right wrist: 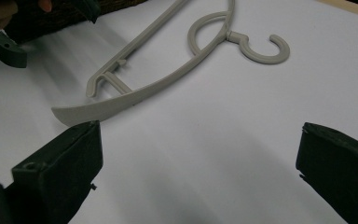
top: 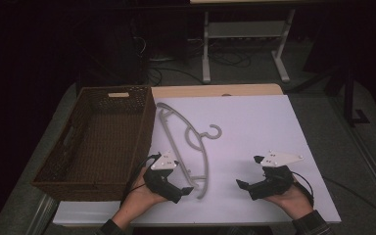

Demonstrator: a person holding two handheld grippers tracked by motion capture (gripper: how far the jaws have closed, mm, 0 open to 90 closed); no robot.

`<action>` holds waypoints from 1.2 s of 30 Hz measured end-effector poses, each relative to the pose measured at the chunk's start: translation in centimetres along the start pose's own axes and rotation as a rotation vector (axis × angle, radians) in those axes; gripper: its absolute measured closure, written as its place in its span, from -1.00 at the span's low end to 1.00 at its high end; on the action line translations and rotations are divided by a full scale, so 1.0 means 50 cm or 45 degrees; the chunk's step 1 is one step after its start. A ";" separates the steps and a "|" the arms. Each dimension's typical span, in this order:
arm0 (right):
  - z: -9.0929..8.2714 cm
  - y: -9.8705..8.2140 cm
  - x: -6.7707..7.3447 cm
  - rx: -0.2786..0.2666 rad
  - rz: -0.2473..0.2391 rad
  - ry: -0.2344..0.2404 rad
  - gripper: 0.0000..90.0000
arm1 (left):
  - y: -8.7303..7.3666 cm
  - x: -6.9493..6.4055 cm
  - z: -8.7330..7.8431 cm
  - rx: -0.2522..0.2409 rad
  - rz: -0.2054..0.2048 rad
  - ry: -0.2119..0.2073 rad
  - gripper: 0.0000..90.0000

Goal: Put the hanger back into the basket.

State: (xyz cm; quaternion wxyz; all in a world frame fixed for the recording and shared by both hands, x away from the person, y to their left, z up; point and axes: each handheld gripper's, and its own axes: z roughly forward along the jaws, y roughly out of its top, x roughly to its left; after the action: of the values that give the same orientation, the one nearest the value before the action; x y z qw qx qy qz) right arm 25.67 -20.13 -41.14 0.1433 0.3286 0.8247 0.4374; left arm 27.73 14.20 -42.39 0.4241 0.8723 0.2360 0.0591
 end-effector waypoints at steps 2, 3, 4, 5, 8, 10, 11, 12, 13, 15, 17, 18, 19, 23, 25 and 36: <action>0.003 0.000 -0.001 0.011 0.004 0.000 -1.00 | -0.001 0.001 0.000 0.004 -0.001 0.002 -1.00; 0.004 0.000 -0.002 0.014 0.009 0.002 -1.00 | -0.001 0.001 0.000 0.004 -0.001 0.002 -1.00; 0.006 0.001 -0.003 0.015 0.006 0.003 -1.00 | -0.001 0.003 0.000 -0.002 -0.013 -0.002 -1.00; 0.007 0.002 -0.004 0.016 0.009 0.005 -1.00 | 0.000 0.003 0.001 -0.003 -0.016 0.002 -1.00; 0.011 0.006 -0.006 0.026 0.021 0.009 -1.00 | 0.000 0.004 0.001 0.001 -0.020 0.002 -1.00; 0.015 0.010 -0.005 0.037 0.021 0.007 -1.00 | 0.001 0.004 0.001 -0.004 -0.021 0.005 -1.00; 0.015 0.010 -0.005 0.037 0.021 0.007 -1.00 | 0.001 0.004 0.001 -0.004 -0.021 0.005 -1.00; 0.019 0.015 -0.003 0.049 0.026 0.010 -1.00 | 0.001 0.005 0.002 -0.002 -0.020 0.007 -1.00; 0.021 0.018 -0.001 0.057 0.027 0.009 -1.00 | 0.001 0.006 0.002 -0.001 -0.018 0.007 -1.00; 0.024 0.022 0.000 0.063 0.025 0.012 -1.00 | 0.002 0.006 0.002 -0.001 -0.018 0.007 -1.00; 0.034 0.031 0.006 0.083 0.029 0.017 -1.00 | 0.002 0.006 0.002 -0.003 -0.019 0.005 -1.00; 0.037 0.032 0.007 0.090 0.024 0.022 -1.00 | 0.002 0.006 0.001 -0.003 -0.021 0.003 -1.00; 0.041 0.034 0.008 0.095 0.022 0.025 -1.00 | 0.002 0.006 0.001 -0.007 -0.027 -0.001 -1.00; 0.055 0.045 0.009 0.113 0.035 0.043 -0.98 | 0.003 0.006 -0.001 -0.014 -0.035 -0.001 -1.00; 0.061 0.050 0.010 0.113 0.033 0.057 -0.93 | 0.003 0.006 -0.001 -0.012 -0.034 -0.002 -1.00; 0.119 0.090 0.023 0.153 0.045 0.156 -0.65 | 0.002 0.005 -0.003 -0.019 -0.031 -0.009 -1.00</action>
State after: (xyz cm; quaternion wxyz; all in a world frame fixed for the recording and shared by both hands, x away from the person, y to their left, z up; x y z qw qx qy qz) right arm 29.79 -13.82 -40.85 0.0648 0.3238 0.8508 0.4088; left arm 27.95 14.34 -42.24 0.4321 0.8664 0.2447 0.0527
